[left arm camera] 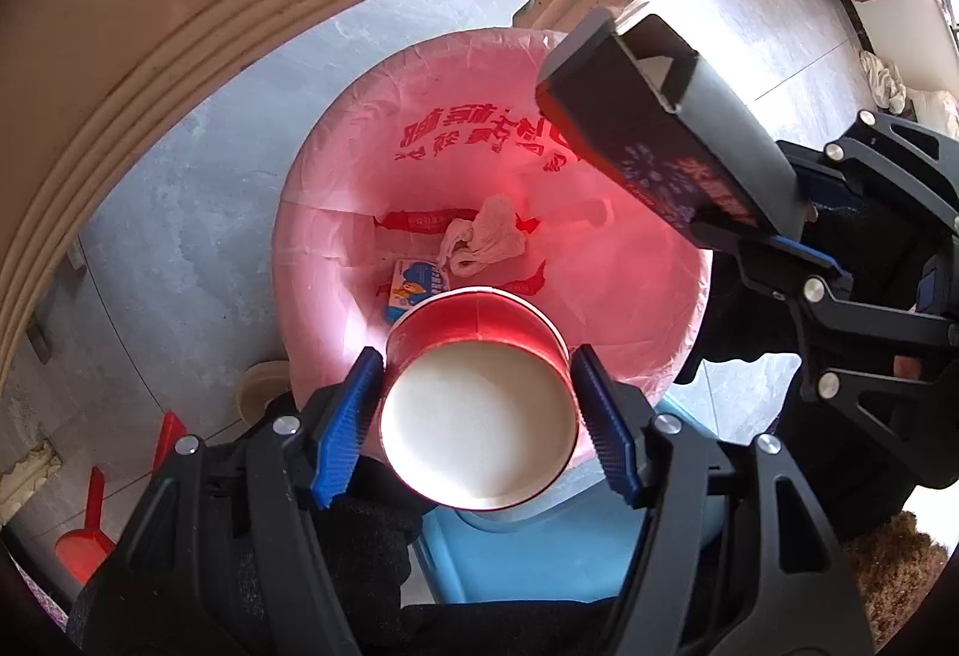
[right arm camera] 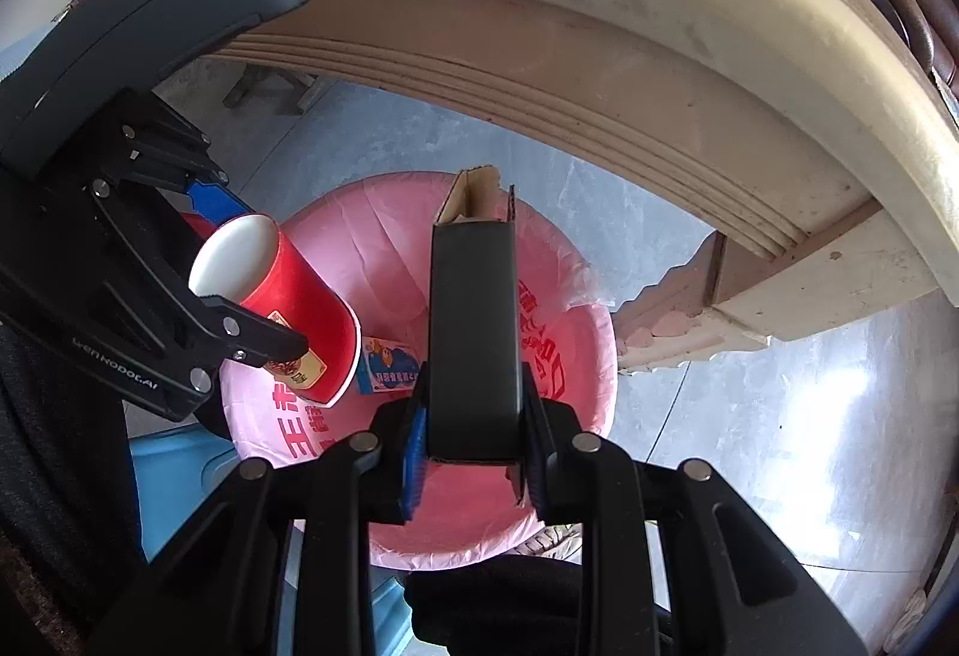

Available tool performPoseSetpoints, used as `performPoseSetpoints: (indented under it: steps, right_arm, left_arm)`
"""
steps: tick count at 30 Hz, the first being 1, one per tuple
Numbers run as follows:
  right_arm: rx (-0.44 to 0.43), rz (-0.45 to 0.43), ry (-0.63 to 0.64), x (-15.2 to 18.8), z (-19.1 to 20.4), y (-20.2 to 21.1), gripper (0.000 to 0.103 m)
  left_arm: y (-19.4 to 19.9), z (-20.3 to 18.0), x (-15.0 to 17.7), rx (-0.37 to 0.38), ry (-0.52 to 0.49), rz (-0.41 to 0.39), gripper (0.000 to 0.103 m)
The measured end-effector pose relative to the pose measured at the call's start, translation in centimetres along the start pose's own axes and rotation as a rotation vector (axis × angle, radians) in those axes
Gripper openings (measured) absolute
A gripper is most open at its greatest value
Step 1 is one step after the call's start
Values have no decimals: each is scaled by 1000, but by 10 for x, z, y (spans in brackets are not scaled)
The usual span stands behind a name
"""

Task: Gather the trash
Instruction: 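Open both tools to drop the black box and red cup into the wastebasket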

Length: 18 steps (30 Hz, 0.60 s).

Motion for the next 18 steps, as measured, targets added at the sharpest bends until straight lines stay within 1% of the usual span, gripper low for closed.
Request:
performPoseSetpoints:
  steps: [2, 5, 7, 9, 10, 11, 12, 13, 14, 18]
  right_arm:
    - [-7, 14, -1, 1, 0, -7, 26]
    - [-16, 27, 1, 2, 2, -14, 26]
    - [-18, 29, 1, 3, 2, -15, 27]
    - [-24, 30, 1, 2, 1, -17, 29]
    - [-21, 30, 0, 2, 1, -17, 38]
    - [-20, 28, -1, 1, 2, -16, 43]
    - [-19, 24, 0, 1, 2, -15, 50]
    - [-17, 22, 2, 1, 3, -14, 54]
    - [-16, 21, 5, 1, 4, -14, 54]
    - [-16, 26, 10, 3, 3, -14, 56]
  left_arm:
    - [-7, -1, -2, 9, -2, 26, 64]
    - [-12, 1, -2, -19, -1, 39, 64]
    - [-10, -1, -1, -11, -14, 45, 65]
    - [-10, -2, -2, 0, -23, 41, 70]
    - [-9, -3, -2, -1, -26, 41, 73]
    - [-9, -4, -2, 1, -30, 41, 73]
    - [-10, -4, -2, 2, -36, 43, 73]
    - [-10, -5, -2, -3, -38, 45, 74]
    - [-10, -5, -1, -8, -39, 46, 77]
    - [-12, -8, 0, -19, -48, 53, 78]
Point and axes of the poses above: each gripper's, at about its wrist camera, not at the fingertips, and y roughly against the way its jaws point, z to its left, x to its underside, the point moved 7 cm from there along -y, roughly the way its jaws point, and after that the axes turned 9 degrees about z, right-handed, at the moved point
